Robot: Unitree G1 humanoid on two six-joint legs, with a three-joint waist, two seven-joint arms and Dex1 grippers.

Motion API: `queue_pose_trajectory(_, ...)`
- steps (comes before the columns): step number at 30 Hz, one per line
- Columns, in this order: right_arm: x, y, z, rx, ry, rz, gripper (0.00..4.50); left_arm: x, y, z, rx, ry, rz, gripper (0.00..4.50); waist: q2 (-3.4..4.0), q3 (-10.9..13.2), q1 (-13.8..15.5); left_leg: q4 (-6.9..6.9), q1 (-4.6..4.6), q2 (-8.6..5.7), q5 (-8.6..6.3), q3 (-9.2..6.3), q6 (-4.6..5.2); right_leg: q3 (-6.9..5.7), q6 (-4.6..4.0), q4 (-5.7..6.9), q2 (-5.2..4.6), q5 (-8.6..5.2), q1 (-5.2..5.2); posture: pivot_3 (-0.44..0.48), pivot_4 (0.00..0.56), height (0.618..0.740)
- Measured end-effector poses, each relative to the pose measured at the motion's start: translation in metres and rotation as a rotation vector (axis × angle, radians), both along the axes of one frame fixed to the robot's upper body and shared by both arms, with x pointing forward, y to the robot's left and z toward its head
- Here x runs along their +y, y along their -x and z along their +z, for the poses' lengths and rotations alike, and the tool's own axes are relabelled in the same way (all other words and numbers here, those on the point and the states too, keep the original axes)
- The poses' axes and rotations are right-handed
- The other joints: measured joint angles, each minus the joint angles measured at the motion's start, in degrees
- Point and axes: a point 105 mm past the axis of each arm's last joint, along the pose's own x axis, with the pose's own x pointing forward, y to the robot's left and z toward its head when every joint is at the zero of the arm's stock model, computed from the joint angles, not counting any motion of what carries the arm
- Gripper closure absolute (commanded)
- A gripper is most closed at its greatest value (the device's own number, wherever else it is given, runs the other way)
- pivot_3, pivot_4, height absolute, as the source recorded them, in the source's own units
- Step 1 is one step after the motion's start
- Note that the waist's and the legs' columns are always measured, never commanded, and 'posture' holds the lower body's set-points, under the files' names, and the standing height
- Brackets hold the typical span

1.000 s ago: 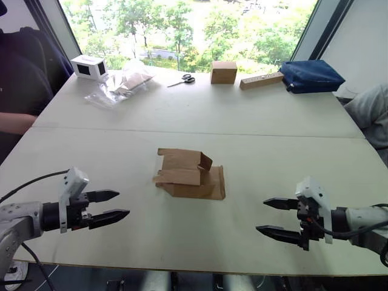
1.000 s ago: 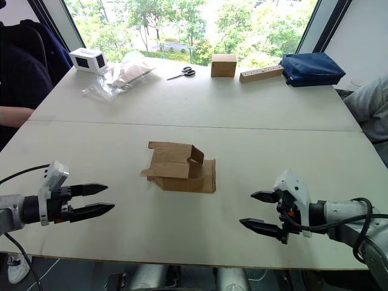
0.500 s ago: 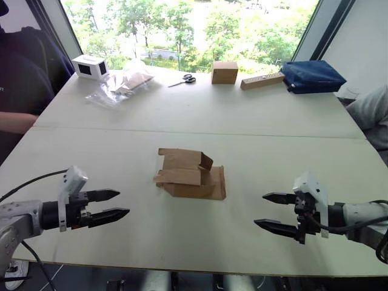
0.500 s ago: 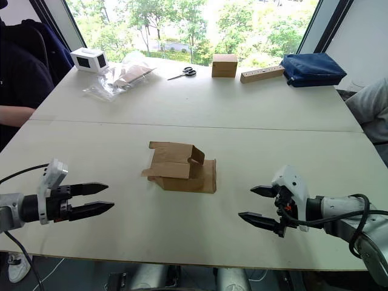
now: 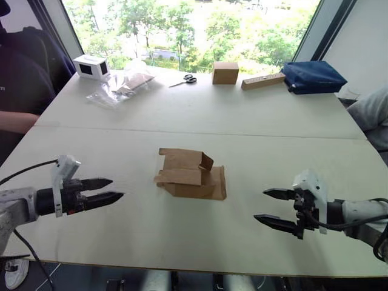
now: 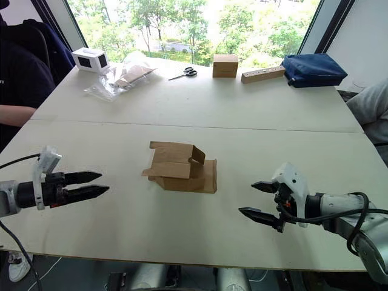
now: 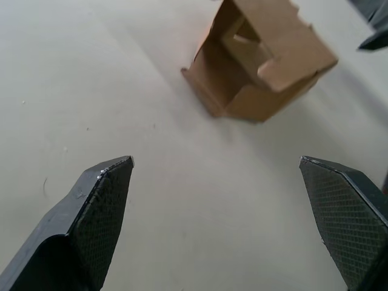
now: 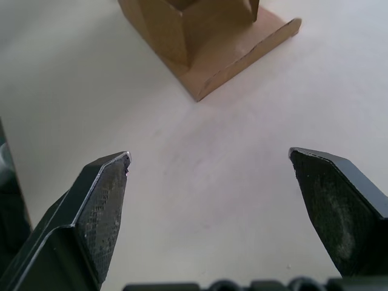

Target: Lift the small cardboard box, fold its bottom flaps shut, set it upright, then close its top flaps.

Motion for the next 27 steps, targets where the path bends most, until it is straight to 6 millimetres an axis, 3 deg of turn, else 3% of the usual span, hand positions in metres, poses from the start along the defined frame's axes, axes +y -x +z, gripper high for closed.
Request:
queue_pose_trajectory(6,0.020,-0.008,0.034,-0.125,-0.034,0.061,0.06,-0.034,-0.033,0.023,0.226,0.197,-0.069,0.00,-0.04,0.0,0.0,0.04,0.10,-0.08,0.02,-0.05,0.00,0.00,0.26,0.13,0.08,0.13,0.14,0.000,0.150,0.740)
queue_pose_trajectory(12,0.046,-0.001,0.040,-0.184,0.030,0.141,0.06,-0.077,-0.056,0.003,0.479,0.341,-0.138,0.00,-0.20,0.0,-0.3,0.06,0.09,-0.18,0.03,-0.07,-0.01,0.01,0.32,0.15,0.16,0.14,0.13,0.000,0.150,0.740)
queue_pose_trajectory(15,0.056,0.000,0.040,-0.189,-0.048,0.111,0.06,-0.088,-0.070,0.010,0.471,0.356,-0.142,0.00,-0.42,0.1,-0.2,0.08,0.08,-0.09,0.06,-0.11,-0.06,0.01,0.30,0.16,0.25,0.14,0.13,0.000,0.150,0.740)
queue_pose_trajectory(27,0.053,0.001,0.033,-0.174,-0.050,0.032,0.06,-0.107,-0.068,-0.006,0.559,0.319,-0.218,0.00,-0.42,0.1,-0.2,0.10,0.08,-0.02,0.06,-0.09,-0.05,0.09,0.21,0.15,0.20,0.10,0.12,0.000,0.150,0.740)
